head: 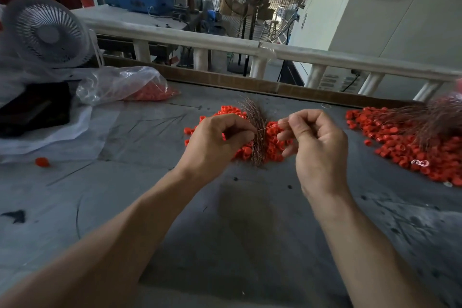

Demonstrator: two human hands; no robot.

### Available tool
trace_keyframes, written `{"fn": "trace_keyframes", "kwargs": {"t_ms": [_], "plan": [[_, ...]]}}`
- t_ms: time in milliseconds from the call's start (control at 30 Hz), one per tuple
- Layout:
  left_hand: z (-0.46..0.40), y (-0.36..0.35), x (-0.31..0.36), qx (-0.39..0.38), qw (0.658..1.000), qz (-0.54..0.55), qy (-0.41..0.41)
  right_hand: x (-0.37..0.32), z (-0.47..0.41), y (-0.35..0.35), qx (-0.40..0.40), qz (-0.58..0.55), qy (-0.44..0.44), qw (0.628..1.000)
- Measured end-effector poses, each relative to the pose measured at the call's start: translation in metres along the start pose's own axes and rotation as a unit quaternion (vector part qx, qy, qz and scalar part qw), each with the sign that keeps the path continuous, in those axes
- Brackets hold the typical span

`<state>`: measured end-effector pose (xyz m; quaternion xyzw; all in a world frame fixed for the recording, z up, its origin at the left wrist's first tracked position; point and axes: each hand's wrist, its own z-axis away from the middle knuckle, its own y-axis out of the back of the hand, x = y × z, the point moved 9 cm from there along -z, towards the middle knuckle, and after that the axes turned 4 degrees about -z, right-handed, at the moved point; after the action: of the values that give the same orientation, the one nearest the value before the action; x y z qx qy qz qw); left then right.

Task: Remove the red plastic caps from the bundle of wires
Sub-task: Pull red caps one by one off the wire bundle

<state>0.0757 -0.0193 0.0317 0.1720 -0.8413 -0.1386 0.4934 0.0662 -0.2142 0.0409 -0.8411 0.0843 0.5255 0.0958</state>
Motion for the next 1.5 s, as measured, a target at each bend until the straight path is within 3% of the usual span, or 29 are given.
{"fn": "trace_keyframes", "kwargs": {"t_ms": [167, 367, 767, 933, 1100, 1200, 1300, 1400, 1500], "plan": [[-0.001, 0.011, -0.005, 0.031, 0.998, -0.055, 0.021, -0.001, -0.007, 0.026, 0.076, -0.026, -0.006, 0.997], [0.001, 0.023, -0.017, 0.068, 0.995, -0.04, 0.068, 0.022, -0.009, 0.044, 0.134, -0.028, -0.083, 0.987], [-0.002, 0.041, -0.035, 0.092, 0.989, -0.055, 0.106, 0.023, -0.009, 0.043, 0.109, -0.033, -0.108, 0.988], [0.0, 0.046, -0.051, 0.117, 0.979, 0.058, 0.159, 0.021, -0.007, 0.042, 0.098, -0.012, -0.093, 0.991], [0.002, 0.056, -0.061, 0.16, 0.966, 0.074, 0.19, 0.01, -0.001, 0.023, 0.036, 0.082, -0.043, 0.995], [0.003, 0.046, -0.055, 0.124, 0.976, 0.032, 0.178, -0.017, 0.008, -0.002, -0.035, 0.154, 0.087, 0.984], [0.004, 0.025, -0.038, 0.066, 0.987, -0.004, 0.144, -0.037, 0.021, -0.033, -0.118, 0.266, 0.222, 0.931], [0.006, 0.009, -0.02, 0.016, 0.995, -0.027, 0.096, -0.028, 0.024, -0.05, -0.176, 0.363, 0.223, 0.887], [0.006, 0.003, -0.01, -0.009, 0.998, -0.035, 0.058, -0.021, 0.024, -0.051, -0.18, 0.392, 0.204, 0.879]]}}
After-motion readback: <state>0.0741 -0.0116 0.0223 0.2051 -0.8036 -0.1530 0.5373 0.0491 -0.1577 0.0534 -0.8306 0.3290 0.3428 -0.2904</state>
